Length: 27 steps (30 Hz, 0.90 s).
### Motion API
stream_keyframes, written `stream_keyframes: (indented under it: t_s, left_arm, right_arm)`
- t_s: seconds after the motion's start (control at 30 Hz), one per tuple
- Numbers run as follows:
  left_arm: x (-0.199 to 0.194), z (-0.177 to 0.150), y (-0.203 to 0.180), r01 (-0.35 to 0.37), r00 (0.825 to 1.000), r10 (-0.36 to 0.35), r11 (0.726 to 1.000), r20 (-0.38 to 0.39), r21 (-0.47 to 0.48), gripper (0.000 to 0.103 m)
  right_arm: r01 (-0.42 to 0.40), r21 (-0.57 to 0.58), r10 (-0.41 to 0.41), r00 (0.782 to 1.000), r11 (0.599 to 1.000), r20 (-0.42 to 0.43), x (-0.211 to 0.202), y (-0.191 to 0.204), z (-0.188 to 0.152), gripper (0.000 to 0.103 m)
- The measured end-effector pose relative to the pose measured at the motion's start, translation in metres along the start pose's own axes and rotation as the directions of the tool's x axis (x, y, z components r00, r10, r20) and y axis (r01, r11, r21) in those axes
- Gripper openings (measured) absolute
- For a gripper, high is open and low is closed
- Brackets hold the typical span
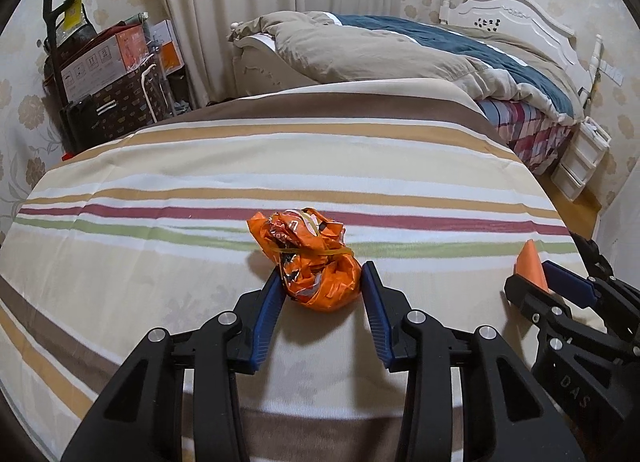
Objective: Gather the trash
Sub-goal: 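Grasp the orange crumpled snack bag with the left tool while the right tool holds the paper, then carry the snack bag and orange paper over the black bin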
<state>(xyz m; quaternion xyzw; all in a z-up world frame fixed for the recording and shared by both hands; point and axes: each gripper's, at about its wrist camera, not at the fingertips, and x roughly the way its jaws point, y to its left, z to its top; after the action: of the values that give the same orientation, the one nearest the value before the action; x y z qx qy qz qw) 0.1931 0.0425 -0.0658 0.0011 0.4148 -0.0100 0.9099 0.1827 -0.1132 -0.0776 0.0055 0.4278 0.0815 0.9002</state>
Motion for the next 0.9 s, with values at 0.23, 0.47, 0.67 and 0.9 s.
stream_keyframes:
  t_s: [0.23,0.47,0.67,0.9]
  left_arm:
    - [-0.013,-0.013,0.002,0.009,1.000,-0.009,1.000,0.002,-0.005,0.041]
    - [-0.027,-0.026,0.005,0.015,1.000,-0.015,1.000,0.009,-0.005,0.041]
    - [-0.040,-0.036,0.006,0.021,1.000,-0.021,1.000,0.018,-0.008,0.041]
    - [-0.058,-0.047,0.003,0.033,0.999,-0.032,0.999,0.038,-0.004,0.041]
  right_arm:
    - [0.003,0.001,-0.003,1.000,1.000,0.002,-0.007,0.000,-0.008,0.039]
    - [0.006,0.000,-0.006,1.000,1.000,0.010,-0.022,0.005,-0.023,0.039]
    - [0.007,-0.008,-0.007,1.000,1.000,0.015,-0.036,0.010,-0.037,0.039]
    - [0.011,-0.011,-0.011,0.999,1.000,0.032,-0.057,0.013,-0.054,0.039]
